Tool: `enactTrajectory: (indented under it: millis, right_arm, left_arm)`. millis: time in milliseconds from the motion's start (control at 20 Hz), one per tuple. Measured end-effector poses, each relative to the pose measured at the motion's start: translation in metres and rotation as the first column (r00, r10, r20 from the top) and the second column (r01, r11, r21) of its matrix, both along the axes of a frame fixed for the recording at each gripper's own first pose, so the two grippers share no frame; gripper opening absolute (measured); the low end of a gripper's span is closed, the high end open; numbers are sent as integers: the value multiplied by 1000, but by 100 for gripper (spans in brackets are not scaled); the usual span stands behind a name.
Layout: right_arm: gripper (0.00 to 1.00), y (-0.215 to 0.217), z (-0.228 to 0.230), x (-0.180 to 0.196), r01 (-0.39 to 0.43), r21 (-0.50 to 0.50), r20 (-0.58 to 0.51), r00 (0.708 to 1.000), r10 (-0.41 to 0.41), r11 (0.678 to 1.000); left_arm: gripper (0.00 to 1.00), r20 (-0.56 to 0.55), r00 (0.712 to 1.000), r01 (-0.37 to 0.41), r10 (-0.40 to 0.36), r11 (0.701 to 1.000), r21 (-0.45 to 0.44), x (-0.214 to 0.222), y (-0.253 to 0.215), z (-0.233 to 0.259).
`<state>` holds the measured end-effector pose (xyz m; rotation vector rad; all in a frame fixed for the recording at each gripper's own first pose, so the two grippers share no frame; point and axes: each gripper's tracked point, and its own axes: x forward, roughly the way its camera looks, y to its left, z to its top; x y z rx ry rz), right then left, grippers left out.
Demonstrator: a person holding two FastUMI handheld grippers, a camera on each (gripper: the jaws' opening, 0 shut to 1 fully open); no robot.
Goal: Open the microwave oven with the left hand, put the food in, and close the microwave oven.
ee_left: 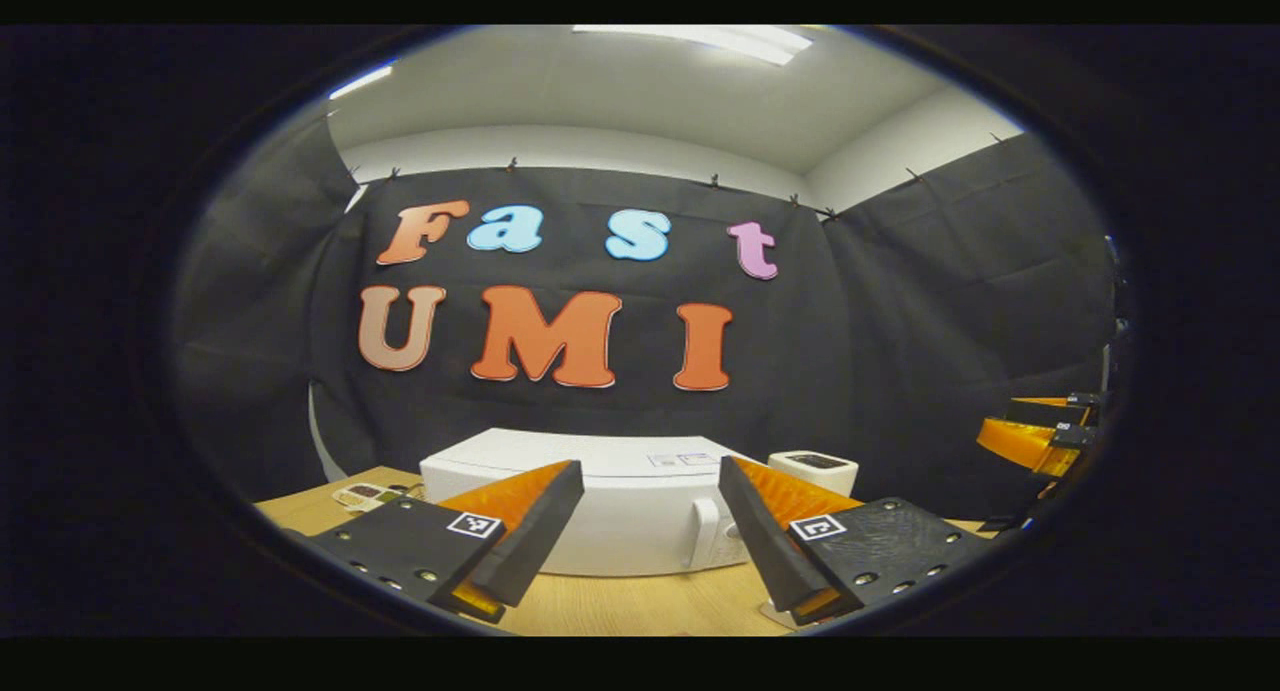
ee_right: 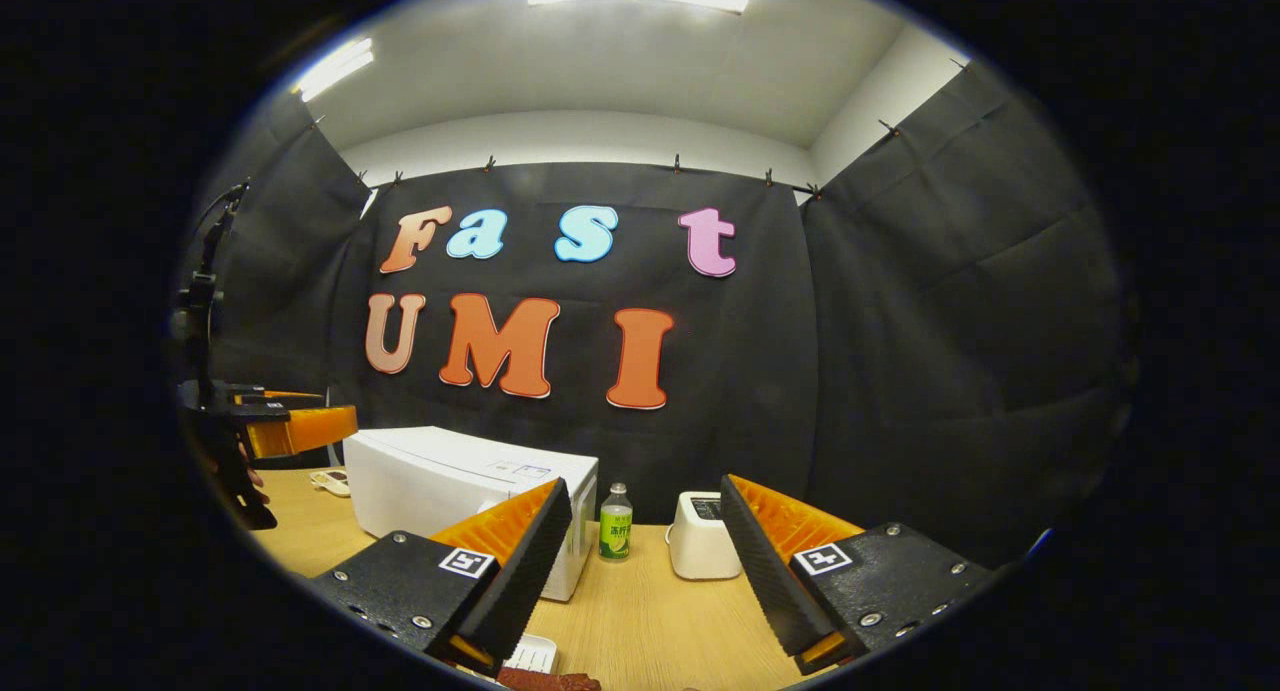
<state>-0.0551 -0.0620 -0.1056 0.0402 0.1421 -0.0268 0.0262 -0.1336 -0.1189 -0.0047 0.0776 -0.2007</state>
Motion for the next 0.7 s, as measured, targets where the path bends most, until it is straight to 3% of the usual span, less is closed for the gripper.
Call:
enactTrajectory:
  millis: [450, 700]
  right_arm:
    - [93, -11, -51, -12, -3, 18, -66, 998, 4, 1000]
    - [93, -20, -81, -18, 0, 31, -106, 994, 3, 1000]
  left_arm:
    - [88, -75, 993, 91, -88, 995, 40, 21, -66, -78]
    - [92, -148, 986, 85, -75, 994, 67, 43, -78, -136]
